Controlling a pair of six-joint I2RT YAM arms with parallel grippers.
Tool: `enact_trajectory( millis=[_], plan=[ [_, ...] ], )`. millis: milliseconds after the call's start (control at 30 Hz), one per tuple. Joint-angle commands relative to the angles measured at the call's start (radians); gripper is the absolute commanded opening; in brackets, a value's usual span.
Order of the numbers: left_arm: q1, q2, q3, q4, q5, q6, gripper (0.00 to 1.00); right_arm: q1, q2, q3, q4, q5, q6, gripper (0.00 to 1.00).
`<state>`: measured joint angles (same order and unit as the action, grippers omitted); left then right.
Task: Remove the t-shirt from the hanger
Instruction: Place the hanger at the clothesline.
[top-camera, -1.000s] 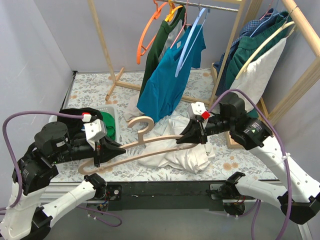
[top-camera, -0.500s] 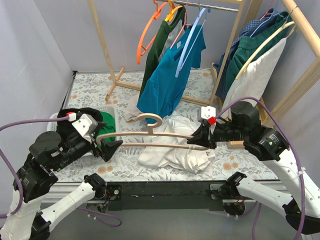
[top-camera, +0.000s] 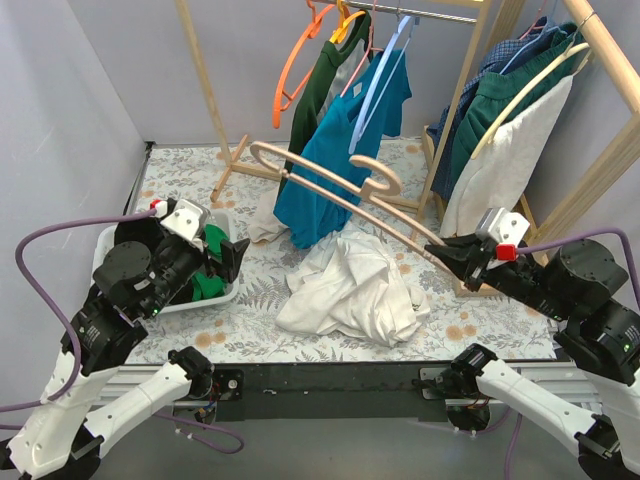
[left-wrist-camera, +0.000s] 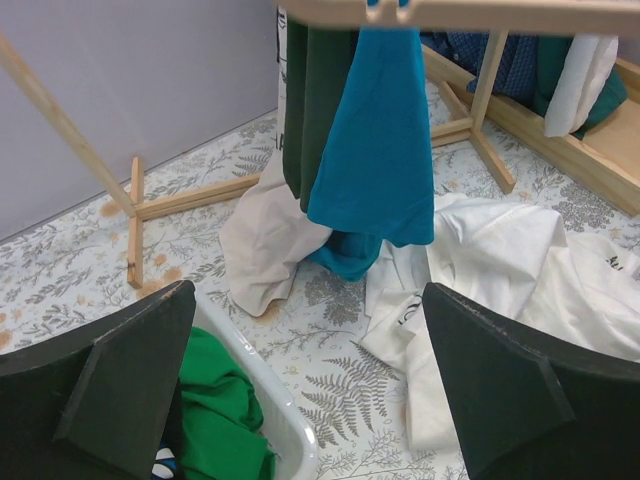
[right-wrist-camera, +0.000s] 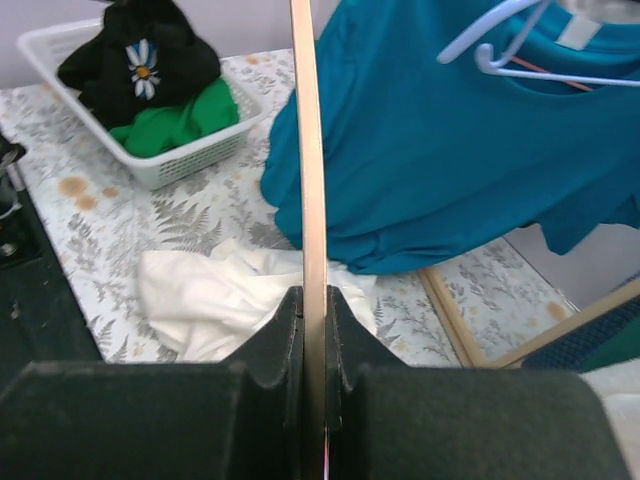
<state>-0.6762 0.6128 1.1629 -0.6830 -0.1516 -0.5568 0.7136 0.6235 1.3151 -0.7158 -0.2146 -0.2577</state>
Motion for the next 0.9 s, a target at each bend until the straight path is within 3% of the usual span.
enact_trajectory(
  millis=[0, 100, 267, 600, 867],
  plan=[
    [0.003, -0.007, -0.031, 0.039, 0.010, 0.011, 0.98, 0.000, -0.039, -0.020, 0.159, 0.173, 0.038, 0.01],
    [0.003, -0.015, -0.049, 0.042, 0.021, -0.005, 0.98, -0.002, -0.061, -0.037, 0.217, 0.326, 0.051, 0.01],
    [0.003, -0.021, -0.066, 0.040, 0.007, -0.008, 0.98, 0.000, -0.090, -0.044, 0.294, 0.417, 0.087, 0.01],
    [0.003, -0.018, -0.074, 0.043, 0.014, -0.014, 0.98, 0.000, -0.126, -0.062, 0.250, 0.745, 0.149, 0.01],
    [0.003, 0.001, -0.078, 0.059, 0.021, -0.014, 0.98, 0.000, -0.067, -0.071, 0.194, 0.808, 0.205, 0.01]
  ],
)
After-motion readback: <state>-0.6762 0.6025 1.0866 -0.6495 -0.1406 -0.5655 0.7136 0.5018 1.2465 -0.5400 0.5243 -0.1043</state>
